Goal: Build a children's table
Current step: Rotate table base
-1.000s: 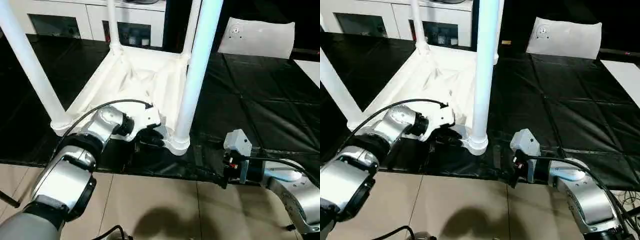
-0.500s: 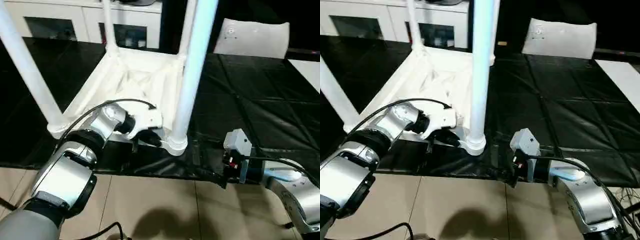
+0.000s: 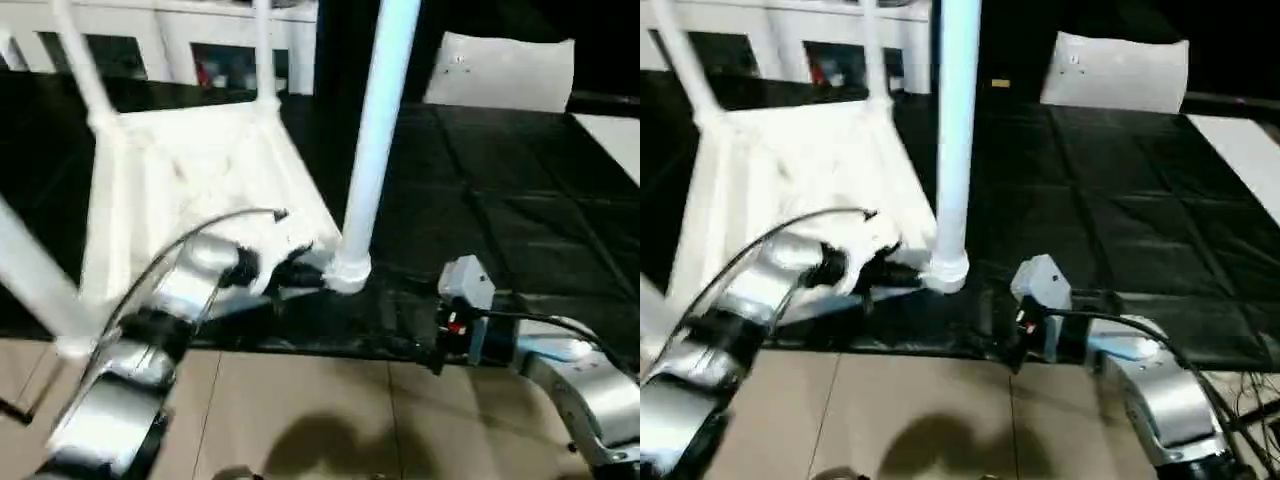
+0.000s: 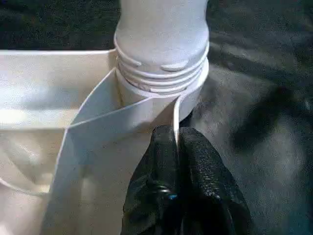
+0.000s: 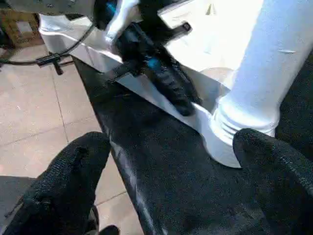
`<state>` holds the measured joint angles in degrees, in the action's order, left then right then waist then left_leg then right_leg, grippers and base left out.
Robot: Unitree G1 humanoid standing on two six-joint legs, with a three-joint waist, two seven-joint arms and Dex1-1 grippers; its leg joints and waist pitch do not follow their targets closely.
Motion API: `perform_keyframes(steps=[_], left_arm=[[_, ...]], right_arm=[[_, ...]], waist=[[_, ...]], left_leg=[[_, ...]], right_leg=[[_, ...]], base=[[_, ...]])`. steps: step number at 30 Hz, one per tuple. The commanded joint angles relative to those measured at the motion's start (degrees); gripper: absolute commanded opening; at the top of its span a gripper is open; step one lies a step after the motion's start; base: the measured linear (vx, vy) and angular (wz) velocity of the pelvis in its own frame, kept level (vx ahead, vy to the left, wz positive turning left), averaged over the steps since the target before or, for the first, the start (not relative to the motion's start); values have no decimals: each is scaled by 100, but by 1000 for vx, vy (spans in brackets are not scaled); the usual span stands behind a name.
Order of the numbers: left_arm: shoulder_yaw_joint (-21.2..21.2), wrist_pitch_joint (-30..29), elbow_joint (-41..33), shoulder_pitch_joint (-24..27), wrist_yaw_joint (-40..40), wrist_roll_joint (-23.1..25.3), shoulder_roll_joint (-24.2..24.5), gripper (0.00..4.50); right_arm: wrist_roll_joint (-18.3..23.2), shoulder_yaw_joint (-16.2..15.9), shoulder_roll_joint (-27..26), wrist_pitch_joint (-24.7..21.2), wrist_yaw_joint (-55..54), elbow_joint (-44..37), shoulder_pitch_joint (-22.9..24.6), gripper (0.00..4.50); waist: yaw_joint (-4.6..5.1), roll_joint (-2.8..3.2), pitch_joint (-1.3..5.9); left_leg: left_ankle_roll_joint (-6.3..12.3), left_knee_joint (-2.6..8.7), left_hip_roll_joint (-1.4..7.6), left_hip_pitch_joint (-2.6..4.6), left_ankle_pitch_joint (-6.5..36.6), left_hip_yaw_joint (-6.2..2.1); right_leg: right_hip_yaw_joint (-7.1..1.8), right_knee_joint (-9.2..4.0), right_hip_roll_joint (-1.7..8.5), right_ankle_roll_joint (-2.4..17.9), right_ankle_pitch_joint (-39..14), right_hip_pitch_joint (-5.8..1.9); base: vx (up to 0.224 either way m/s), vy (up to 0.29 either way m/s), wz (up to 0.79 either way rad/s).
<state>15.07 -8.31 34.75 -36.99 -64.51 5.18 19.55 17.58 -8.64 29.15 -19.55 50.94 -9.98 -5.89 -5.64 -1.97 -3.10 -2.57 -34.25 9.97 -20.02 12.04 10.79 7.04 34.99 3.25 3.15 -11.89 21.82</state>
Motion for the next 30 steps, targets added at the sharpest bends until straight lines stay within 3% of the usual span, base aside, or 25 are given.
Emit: perform_keyframes(steps=[1,3,6,13,22,23,27,30], left_arm=[[230,16,-197,197,-238,45,78,1],[184,-52,-304,280,-257,26,142,1],[41,-332,-434,366,-276,-80,219,55],[-28,-499,-804,623,-162,-179,408,98],[-123,-288,-676,624,-51,-331,369,98],[-95,-230,-637,629,-19,-292,370,69],[17,150,-451,636,115,-111,405,56],[162,475,-403,680,93,27,496,21]], right_arm=[[-93,31,47,-22,-75,20,-36,450],[-135,18,51,4,-100,57,-40,450],[-145,4,50,18,-115,45,-23,450],[-164,-38,7,29,-165,25,4,450],[-206,-76,-21,76,-154,75,-52,450],[-205,-77,-24,77,-157,73,-58,450],[-214,-81,-43,82,-167,82,-78,450],[-218,-57,-64,85,-195,94,-87,450]], waist=[[-42,16,352],[-56,20,339],[-97,28,339],[-81,22,341],[-94,5,343],[-93,3,345],[-95,5,338],[-96,1,330]], left_leg=[[424,386,486,24,533,-226],[393,385,463,28,563,-214],[347,390,463,23,545,-218],[346,386,447,25,555,-213],[353,387,443,18,529,-216],[356,388,443,16,527,-217],[354,391,436,21,585,-218],[325,403,445,20,628,-227]], right_leg=[[-479,-457,739,818,-900,-318],[-484,-477,725,778,-985,-312],[-481,-479,727,701,-1058,-312],[-481,-479,720,699,-1020,-312],[-479,-478,712,614,-1076,-307],[-478,-481,711,607,-1076,-311],[-473,-502,704,524,-1212,-302],[-473,-516,707,462,-1371,-295]], base=[[0,0,0],[0,0,0],[0,0,0],[0,0,0],[0,0,0],[0,0,0],[0,0,0],[0,0,0]])
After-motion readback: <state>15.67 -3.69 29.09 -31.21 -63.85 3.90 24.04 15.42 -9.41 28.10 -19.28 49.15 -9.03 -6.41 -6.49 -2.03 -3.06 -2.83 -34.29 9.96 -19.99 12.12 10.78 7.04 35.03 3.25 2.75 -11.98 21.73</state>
